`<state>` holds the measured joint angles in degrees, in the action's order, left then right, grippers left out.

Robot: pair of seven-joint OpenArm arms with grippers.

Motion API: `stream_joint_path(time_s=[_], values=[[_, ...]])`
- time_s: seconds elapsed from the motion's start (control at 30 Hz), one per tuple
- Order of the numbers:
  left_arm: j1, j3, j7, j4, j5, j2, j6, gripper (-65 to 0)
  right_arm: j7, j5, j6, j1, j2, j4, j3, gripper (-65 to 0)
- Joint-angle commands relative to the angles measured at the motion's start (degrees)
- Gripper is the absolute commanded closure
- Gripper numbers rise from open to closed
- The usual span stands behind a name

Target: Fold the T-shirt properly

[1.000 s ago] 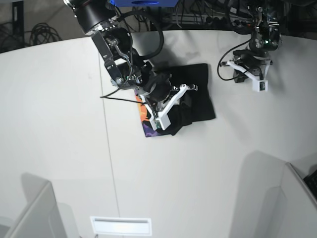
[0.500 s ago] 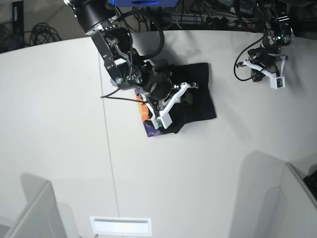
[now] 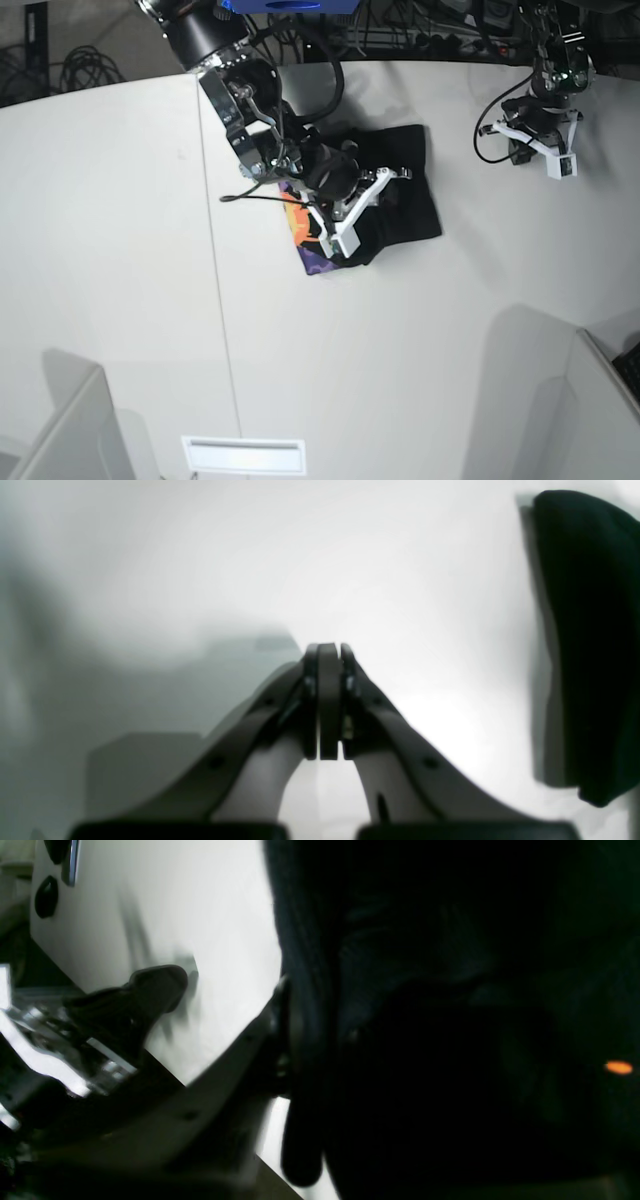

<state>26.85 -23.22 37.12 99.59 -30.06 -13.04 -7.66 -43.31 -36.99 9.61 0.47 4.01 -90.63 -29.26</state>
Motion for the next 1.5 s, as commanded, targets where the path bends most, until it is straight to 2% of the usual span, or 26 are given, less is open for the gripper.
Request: stream_joint_path(time_s=[0.0,0.07,0.13,0.5,0.67,0.8,0.83,0.93,1.03,1.13,1.23,1.3,1.4,1.43,1.47], values=[[0.3,-0.4,-0.9,1.1,-0.5,-1.1,-0.2,0.0,0.8,-0.5,-0.5,1.1,0.7,-0.9,0.0,-19.1],[1.1,-0.5,-0.9,1.1,-0.6,-2.1,-0.2,0.0,0.8,-0.5,-0.5,1.2,0.7,-0.9,0.0,-28.7],[1.5,-0.5,-0.9,1.1,-0.6,-2.3,-0.2,0.0,0.9,-0.5,-0.5,1.2,0.7,-1.0,0.0,-34.1],[1.7,-1.8,-0.9,2.7,-0.6,-2.6,-0.2,0.0,0.5,-0.5,-0.5,1.3,1.9,-1.3,-0.9,-34.7],[4.2,-7.0,-0.6,9.6,-0.6,-2.2,-0.2,0.0,0.7,-0.5,-0.5,4.8,1.5,-0.9,-9.9,-34.5],[4.7,-12.1,5.2,12.1,-0.6,-2.1,-0.3,0.0,0.6,-0.5,-0.5,5.9,1.5,-0.9,-12.4,-34.4],[4.7,-13.5,6.1,12.1,-0.6,-2.1,-1.1,0.0,0.6,-0.5,-0.5,6.3,1.5,-0.9,-12.9,-34.5],[4.6,-18.3,7.3,11.6,-0.6,-1.7,-7.2,0.0,0.5,-0.5,-0.5,7.2,1.5,-1.1,-15.4,-34.5],[4.6,-22.7,7.3,10.9,-0.6,-0.9,-11.3,0.0,0.5,-0.5,-0.5,8.5,1.4,-2.0,-18.6,-34.2],[4.6,-23.8,7.3,10.3,-0.5,-0.9,-12.0,0.0,0.9,-0.5,-0.5,8.7,-1.1,-5.0,-19.5,-34.1],[4.6,-23.6,7.3,10.2,-0.5,-0.9,-12.1,0.0,1.0,-0.5,-0.5,8.4,-3.6,-8.3,-16.5,-33.8],[4.7,-23.4,7.3,10.3,-0.5,-0.8,-12.8,0.0,2.0,-0.5,-0.5,6.9,-5.5,-9.5,-12.3,-28.2],[4.6,-23.4,7.3,10.4,-0.6,1.0,-15.0,0.0,6.0,-0.5,-0.6,3.4,-8.6,-10.6,-5.8,-9.2],[4.6,-23.3,7.3,10.5,-0.6,1.7,-15.8,0.0,7.0,-0.7,-0.7,2.4,-9.8,-10.6,-3.8,-0.8],[4.5,-22.4,7.4,10.6,-0.6,2.3,-16.0,0.0,7.6,-0.8,-0.7,1.6,-10.3,-10.6,-2.3,0.0]])
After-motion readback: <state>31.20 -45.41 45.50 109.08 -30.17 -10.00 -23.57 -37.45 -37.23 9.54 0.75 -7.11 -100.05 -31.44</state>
